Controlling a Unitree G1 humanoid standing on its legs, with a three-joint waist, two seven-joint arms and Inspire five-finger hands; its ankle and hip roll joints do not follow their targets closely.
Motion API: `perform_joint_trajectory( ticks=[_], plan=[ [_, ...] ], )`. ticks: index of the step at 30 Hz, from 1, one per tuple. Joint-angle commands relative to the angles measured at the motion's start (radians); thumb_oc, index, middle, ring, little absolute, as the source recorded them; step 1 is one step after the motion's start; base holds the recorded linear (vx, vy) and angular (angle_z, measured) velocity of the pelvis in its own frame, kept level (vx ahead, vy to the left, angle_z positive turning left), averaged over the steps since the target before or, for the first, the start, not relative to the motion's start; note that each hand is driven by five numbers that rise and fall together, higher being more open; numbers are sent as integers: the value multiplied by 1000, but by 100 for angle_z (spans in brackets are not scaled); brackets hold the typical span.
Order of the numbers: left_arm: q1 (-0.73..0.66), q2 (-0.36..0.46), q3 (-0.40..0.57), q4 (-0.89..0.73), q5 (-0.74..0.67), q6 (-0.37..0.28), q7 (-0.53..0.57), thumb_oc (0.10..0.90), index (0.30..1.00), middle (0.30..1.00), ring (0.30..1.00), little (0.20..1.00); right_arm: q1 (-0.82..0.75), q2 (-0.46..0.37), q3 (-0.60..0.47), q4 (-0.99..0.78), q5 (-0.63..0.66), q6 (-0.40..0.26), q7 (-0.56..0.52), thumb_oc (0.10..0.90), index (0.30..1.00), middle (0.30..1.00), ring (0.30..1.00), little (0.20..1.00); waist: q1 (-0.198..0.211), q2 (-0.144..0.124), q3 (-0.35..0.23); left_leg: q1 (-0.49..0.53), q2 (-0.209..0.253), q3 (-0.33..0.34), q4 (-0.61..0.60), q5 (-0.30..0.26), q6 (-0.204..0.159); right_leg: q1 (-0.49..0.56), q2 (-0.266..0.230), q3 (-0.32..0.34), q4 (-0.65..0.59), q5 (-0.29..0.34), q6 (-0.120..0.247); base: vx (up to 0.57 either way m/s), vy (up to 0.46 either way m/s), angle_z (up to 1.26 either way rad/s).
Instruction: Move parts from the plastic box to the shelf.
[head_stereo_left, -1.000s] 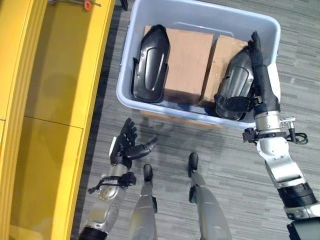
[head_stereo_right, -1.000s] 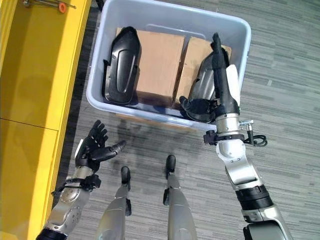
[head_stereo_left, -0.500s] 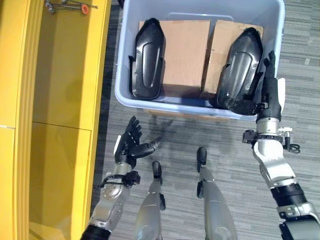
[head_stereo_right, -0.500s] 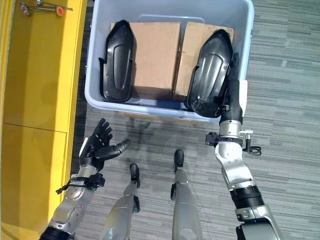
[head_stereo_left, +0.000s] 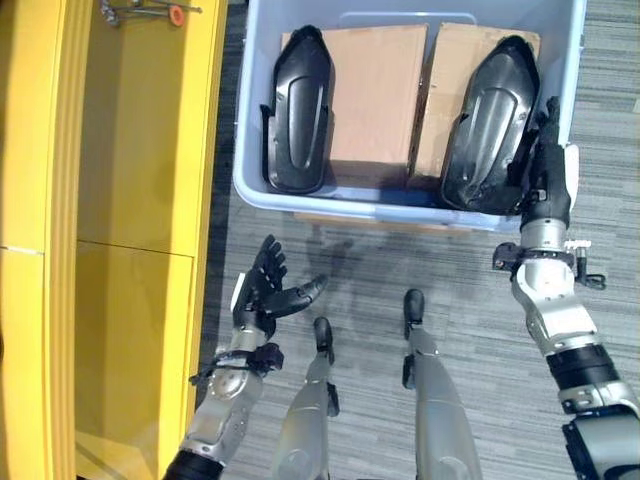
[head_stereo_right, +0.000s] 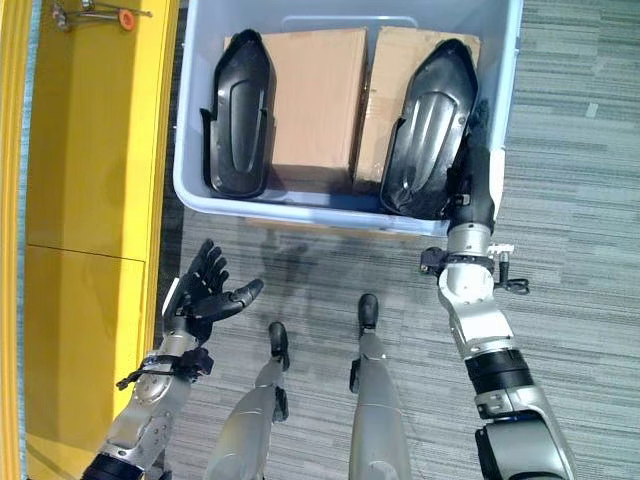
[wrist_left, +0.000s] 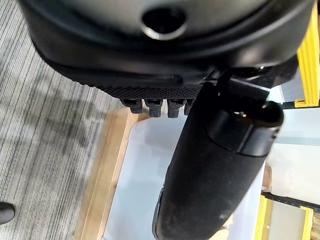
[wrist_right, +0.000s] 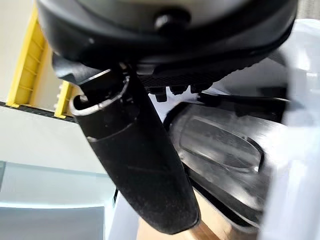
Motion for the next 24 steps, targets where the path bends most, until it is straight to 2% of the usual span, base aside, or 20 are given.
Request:
perform_joint_trajectory(
  ticks=[1,13,24],
  plan=[
    [1,32,-3,-98,0,-89,-13,900,1000,1000,1000,1000,-115,-66,31,-26,25,-77,3,900,1000,1000,1000,1000,8,-36,-46,120,-14,-34,-22,-15,-9,55,-9,-4,-28,-24,54,0,0,0],
    [-22,33,-9,-99,-8,-94,-4,900,1000,1000,1000,1000,-268,-114,124,86,27,-58,24,900,1000,1000,1000,1000,12,-43,-30,105,-6,-35,-24,2,-17,26,-4,-7,-14,-23,50,0,0,0],
    [-55,27,-31,-91,-14,-101,2,900,1000,1000,1000,1000,-412,-112,228,323,53,-33,62,900,1000,1000,1000,1000,30,-32,-8,73,-6,-54,-27,21,-27,-8,-8,-17,0,-24,47,-4,-3,1]
  ],
)
